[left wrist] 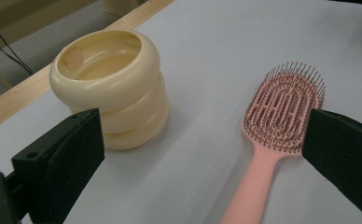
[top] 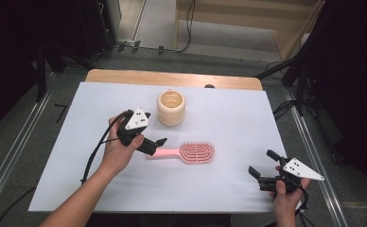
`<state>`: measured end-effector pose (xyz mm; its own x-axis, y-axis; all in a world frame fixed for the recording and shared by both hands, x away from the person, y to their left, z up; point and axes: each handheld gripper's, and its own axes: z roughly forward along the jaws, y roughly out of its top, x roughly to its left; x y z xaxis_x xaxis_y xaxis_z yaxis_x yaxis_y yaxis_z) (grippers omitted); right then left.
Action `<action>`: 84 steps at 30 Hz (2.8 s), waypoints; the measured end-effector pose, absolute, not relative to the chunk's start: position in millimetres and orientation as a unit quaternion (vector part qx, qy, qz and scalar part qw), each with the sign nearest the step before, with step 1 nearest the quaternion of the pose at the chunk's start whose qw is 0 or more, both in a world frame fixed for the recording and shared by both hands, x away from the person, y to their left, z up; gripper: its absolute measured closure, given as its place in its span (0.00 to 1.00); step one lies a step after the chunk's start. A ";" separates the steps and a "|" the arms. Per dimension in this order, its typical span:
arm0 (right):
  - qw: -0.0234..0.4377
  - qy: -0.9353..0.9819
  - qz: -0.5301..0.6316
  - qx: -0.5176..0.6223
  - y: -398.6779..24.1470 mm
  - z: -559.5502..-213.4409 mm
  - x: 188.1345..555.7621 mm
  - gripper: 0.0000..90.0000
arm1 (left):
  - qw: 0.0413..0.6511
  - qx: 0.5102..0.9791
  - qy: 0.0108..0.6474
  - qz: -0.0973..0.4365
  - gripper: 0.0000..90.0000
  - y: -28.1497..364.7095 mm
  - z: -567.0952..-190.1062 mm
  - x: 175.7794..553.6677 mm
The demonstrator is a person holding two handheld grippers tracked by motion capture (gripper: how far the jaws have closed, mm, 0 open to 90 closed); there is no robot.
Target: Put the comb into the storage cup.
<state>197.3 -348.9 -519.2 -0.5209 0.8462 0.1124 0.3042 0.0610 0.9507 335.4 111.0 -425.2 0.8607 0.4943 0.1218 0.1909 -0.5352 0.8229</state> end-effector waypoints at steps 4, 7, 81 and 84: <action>0.249 0.685 0.541 0.419 -348.9 -519.2 197.3 0.00 | 0.434 0.864 0.194 0.168 0.00 106.2 -427.3 338.2; 0.247 0.687 0.541 0.418 -348.5 -519.1 197.1 0.00 | 0.427 0.869 0.189 0.163 0.00 102.2 -428.6 340.9; 0.246 0.695 0.536 0.412 -346.5 -519.6 199.1 0.00 | 0.159 0.984 0.077 0.018 0.70 28.0 -476.6 358.6; 0.246 0.695 0.535 0.412 -346.4 -519.6 199.1 0.00 | 0.155 0.985 0.068 0.015 0.71 25.8 -476.1 359.9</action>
<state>199.1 -346.4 -519.6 -0.5387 0.8366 0.0993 0.3092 0.0867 0.9470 359.9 25.8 -476.1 0.9902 0.1393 0.0076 0.1302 -0.9424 0.3081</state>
